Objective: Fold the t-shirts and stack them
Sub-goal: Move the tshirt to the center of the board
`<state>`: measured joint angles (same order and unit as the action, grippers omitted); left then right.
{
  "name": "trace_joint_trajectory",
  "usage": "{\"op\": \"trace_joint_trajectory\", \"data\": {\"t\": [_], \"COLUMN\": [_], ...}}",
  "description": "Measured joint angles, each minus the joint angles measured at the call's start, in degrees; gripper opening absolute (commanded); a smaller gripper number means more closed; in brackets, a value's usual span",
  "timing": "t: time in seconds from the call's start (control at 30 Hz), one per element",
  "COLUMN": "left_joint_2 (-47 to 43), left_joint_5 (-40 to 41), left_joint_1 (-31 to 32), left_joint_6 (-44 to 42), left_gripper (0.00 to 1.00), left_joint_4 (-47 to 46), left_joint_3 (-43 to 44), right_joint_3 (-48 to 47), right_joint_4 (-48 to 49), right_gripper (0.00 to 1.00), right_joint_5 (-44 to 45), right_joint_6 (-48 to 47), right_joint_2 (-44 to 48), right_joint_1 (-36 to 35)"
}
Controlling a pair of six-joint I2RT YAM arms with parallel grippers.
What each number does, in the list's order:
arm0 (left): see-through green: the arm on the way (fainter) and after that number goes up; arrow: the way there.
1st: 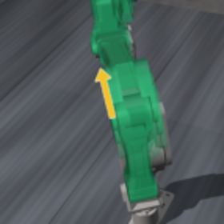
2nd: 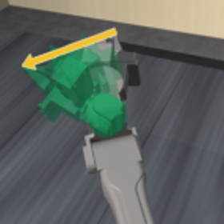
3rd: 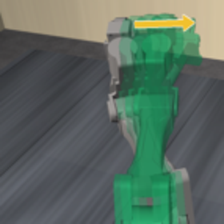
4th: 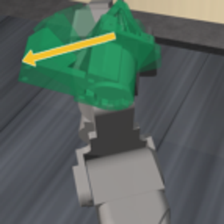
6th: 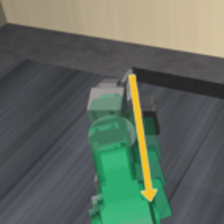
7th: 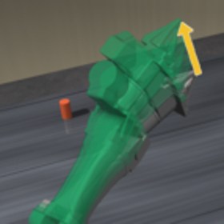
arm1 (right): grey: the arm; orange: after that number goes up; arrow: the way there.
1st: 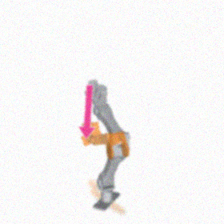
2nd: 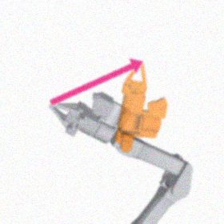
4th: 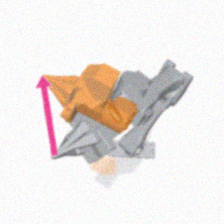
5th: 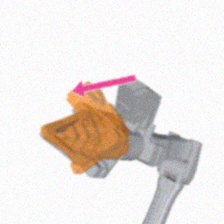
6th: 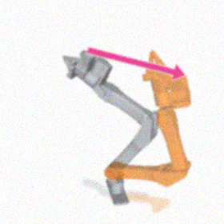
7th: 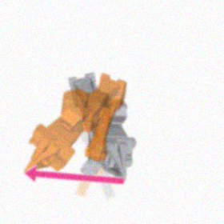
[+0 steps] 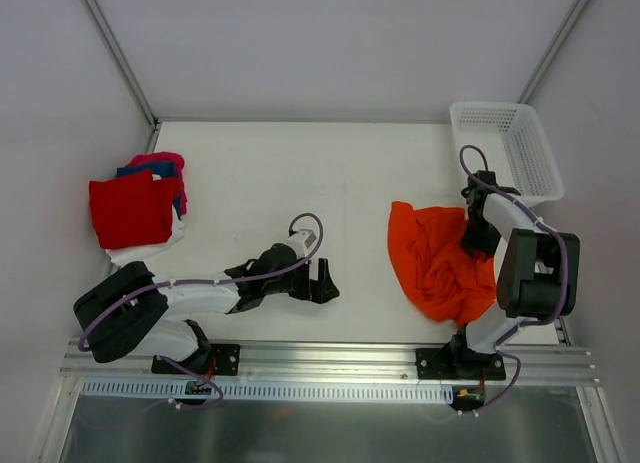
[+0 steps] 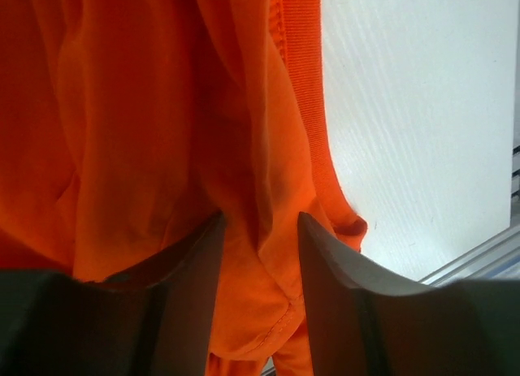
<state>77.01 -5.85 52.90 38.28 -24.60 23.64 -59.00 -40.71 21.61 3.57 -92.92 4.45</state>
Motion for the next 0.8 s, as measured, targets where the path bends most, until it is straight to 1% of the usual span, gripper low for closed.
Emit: {"op": "trace_joint_trajectory", "data": {"t": [0.07,0.1,0.17,0.2,0.47,0.6,0.73,0.8], "left_joint_2": [0.0,0.0,0.0,0.0,0.0,0.0,0.0,0.0], "left_joint_5": [0.0,0.0,0.0,0.0,0.5,1.8,2.1,1.9], "left_joint_1": [0.0,0.0,0.0,0.0,0.0,0.0,0.0,0.0], "left_joint_6": [0.0,0.0,0.0,0.0,0.0,-0.9,-1.8,-1.9], "left_gripper": [0.99,0.99,0.99,0.99,0.99,0.99,0.99,0.99], "left_joint_4": [-0.1,0.0,0.0,0.0,0.2,4.0,6.9,7.3], "left_joint_3": [0.0,0.0,0.0,0.0,0.1,2.4,6.5,8.3], "right_joint_3": [0.0,0.0,0.0,0.0,0.0,-0.2,-6.2,-11.7], "right_joint_4": [0.0,0.0,0.0,0.0,0.0,-1.1,-6.0,-8.5], "right_gripper": [0.32,0.24,0.13,0.01,0.01,0.00,0.00,0.01], "right_joint_5": [1.2,1.8,2.8,3.2,4.8,5.3,6.7,8.3], "right_joint_6": [0.1,0.2,0.2,0.3,0.7,0.9,0.8,0.5], "right_joint_2": [-0.5,-0.7,-1.2,-1.4,-1.2,3.6,10.1,12.1], "right_joint_1": [-0.1,-0.1,-0.1,-0.1,-0.7,-1.8,-2.1,-2.1]}}
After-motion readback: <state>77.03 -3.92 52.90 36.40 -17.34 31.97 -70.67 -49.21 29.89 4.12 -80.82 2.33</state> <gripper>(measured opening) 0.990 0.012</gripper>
